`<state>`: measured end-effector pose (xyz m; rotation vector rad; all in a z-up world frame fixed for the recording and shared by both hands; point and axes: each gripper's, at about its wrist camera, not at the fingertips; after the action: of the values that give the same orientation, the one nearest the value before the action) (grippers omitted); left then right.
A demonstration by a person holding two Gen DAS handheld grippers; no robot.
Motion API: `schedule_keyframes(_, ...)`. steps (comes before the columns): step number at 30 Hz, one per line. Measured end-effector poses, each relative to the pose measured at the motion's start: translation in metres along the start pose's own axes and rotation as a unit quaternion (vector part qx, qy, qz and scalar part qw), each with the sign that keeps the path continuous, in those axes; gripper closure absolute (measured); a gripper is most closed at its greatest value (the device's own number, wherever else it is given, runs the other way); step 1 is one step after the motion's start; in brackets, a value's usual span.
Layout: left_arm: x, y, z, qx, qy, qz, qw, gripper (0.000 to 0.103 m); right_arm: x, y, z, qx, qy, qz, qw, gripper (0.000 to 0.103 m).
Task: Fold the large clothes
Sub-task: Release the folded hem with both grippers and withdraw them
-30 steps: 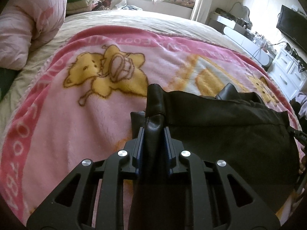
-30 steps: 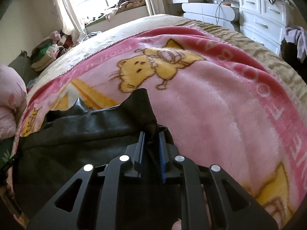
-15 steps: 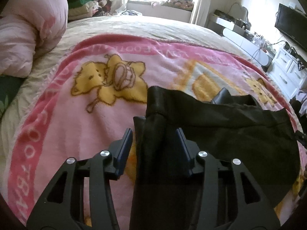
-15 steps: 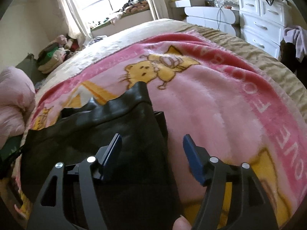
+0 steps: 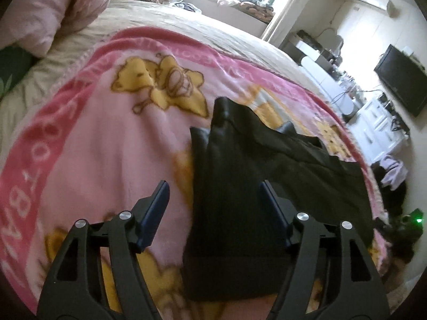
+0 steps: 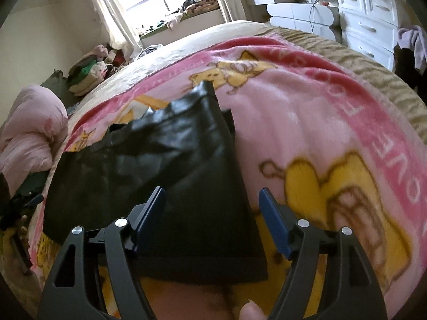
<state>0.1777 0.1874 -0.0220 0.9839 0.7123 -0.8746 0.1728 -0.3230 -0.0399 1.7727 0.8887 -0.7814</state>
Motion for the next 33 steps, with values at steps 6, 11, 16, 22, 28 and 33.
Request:
schedule_keyframes(6,0.015,-0.029,0.008,0.007,0.018,-0.032,0.9993,0.032,0.005,-0.011,0.010,0.022,0.014,-0.008,1.000,0.055)
schedule_keyframes(11,0.024,-0.039,0.008,0.006,0.027,-0.043,0.9987,0.067,-0.002,-0.019,0.013,0.028,0.020,0.007,0.999,0.092)
schedule_keyframes(16,0.034,-0.043,0.003,0.008,0.048,-0.051,0.9975,0.069,0.003,-0.023,0.012,0.029,-0.001,-0.010,1.000,0.090)
schedule_keyframes(22,0.025,-0.046,0.010,0.021,0.063,-0.034,0.9972,0.066,0.004,-0.024,0.009,0.042,-0.027,-0.008,0.999,0.077)
schedule_keyframes(28,0.011,-0.051,0.024,0.036,0.068,-0.022,0.9968,0.041,-0.016,-0.039,-0.001,0.039,-0.042,0.017,0.998,0.054)
schedule_keyframes(33,-0.010,-0.057,0.041,0.058,0.073,0.003,0.9956,0.019,-0.033,-0.051,-0.022,0.010,-0.055,0.038,0.998,0.032)
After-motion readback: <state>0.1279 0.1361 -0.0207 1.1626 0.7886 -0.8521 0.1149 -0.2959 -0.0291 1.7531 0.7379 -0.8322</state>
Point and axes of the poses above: each gripper's, at about its wrist camera, not at the fingertips, and x roughly the way its jaws point, z to its right, y to its top, and after that the axes turned 14 degrees about -z, right-handed
